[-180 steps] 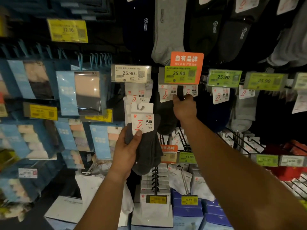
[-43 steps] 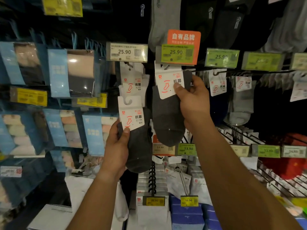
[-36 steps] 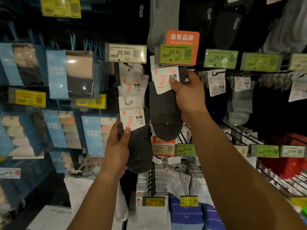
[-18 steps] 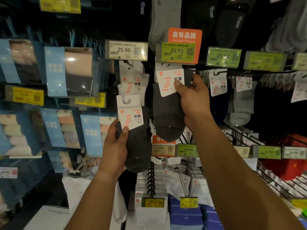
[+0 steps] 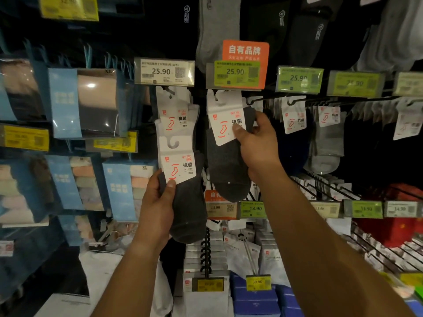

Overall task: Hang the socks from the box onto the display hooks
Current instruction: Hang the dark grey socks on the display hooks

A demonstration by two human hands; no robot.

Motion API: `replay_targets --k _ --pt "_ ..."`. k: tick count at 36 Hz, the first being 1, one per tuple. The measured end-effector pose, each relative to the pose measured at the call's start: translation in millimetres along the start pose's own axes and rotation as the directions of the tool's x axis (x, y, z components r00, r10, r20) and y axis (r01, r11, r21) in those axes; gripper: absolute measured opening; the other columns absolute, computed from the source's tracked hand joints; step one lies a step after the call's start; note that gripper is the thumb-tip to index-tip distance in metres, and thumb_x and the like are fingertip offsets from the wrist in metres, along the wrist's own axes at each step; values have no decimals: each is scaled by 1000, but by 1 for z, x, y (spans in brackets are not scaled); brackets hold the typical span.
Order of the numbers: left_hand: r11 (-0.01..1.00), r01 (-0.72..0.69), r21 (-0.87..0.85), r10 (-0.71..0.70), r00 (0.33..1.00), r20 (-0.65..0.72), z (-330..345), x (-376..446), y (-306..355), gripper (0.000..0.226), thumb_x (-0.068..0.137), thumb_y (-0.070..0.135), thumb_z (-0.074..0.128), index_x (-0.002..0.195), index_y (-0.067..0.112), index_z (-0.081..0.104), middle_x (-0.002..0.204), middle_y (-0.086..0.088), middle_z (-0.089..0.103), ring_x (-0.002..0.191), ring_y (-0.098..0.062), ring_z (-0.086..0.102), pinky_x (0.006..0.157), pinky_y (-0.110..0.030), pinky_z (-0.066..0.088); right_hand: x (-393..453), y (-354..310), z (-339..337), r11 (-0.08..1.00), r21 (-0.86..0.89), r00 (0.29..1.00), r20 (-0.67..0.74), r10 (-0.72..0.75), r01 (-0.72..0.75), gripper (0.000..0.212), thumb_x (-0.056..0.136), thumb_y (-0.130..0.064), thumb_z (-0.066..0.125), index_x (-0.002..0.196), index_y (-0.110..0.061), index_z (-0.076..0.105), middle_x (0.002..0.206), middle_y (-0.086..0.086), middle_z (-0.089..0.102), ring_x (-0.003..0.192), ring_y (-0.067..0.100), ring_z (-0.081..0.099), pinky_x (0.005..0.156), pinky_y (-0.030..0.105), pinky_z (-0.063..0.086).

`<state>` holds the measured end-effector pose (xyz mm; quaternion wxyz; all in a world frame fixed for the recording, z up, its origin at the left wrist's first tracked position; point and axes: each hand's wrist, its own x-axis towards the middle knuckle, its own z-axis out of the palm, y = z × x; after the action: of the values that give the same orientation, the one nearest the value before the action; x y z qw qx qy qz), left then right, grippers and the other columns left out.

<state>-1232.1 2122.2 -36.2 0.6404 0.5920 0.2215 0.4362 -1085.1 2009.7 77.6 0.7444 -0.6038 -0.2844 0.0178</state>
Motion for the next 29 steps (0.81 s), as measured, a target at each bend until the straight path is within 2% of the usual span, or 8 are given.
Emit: replay_targets --k 1,5,10,14,18,22,25,29 --pt "1000 -3 1 3 1000 0 0 0 0 32 105 30 50 129 50 52 132 16 62 128 -13 54 105 -40 47 1 1 0 1000 6 1000 -4 10 -10 35 93 -14 66 125 -24 56 116 2 70 107 20 67 95 47 55" --pt "1000 -26 -9 26 1000 12 1 -2 2 34 105 25 49 134 44 51 127 20 63 126 -9 56 98 -31 47 2 2 -2 1000 17 1000 16 24 -24 32 94 -13 65 121 -27 56 115 2 70 106 19 67 95 46 55" --pt "999 -31 -21 31 999 11 0 -2 0 35 105 25 50 135 42 53 129 17 65 124 -11 58 103 -37 49 -2 -1 -2 1000 23 1000 28 15 -15 34 94 -12 65 125 -22 57 115 3 70 106 19 68 94 45 56" --pt "999 -45 -30 46 999 13 1 -3 -1 32 105 26 49 132 44 51 122 24 63 115 -4 59 87 -22 49 -10 -1 -3 997 70 999 35 -16 13 35 94 -10 64 127 -19 56 115 3 70 105 17 68 94 43 56" --pt "998 -49 -39 50 999 14 4 -2 -4 28 105 28 49 125 47 54 125 20 64 115 -3 59 85 -22 50 -12 -3 -7 994 106 999 44 -22 17 27 94 -9 64 110 -29 59 111 0 71 103 17 68 94 43 56" --pt "995 -70 -70 71 997 16 9 -2 -4 28 105 24 49 123 44 55 115 24 66 104 2 63 77 -19 55 -10 -4 -12 993 120 997 69 -20 11 23 94 -10 64 95 -32 59 109 2 72 101 17 69 93 43 56" --pt "988 -68 -136 72 997 24 13 -1 -6 30 105 17 48 122 39 58 110 22 71 98 4 68 68 -13 55 -10 -1 -13 992 128 997 76 -10 1 19 94 -9 63 101 -27 60 109 3 72 99 16 70 89 39 58" --pt "987 -82 -136 87 996 33 15 0 -11 29 105 17 48 122 38 59 114 18 72 105 -1 68 72 -16 57 -12 0 -15 986 167 998 52 -23 14 24 95 -9 63 115 -20 61 109 3 72 100 17 70 90 42 58"
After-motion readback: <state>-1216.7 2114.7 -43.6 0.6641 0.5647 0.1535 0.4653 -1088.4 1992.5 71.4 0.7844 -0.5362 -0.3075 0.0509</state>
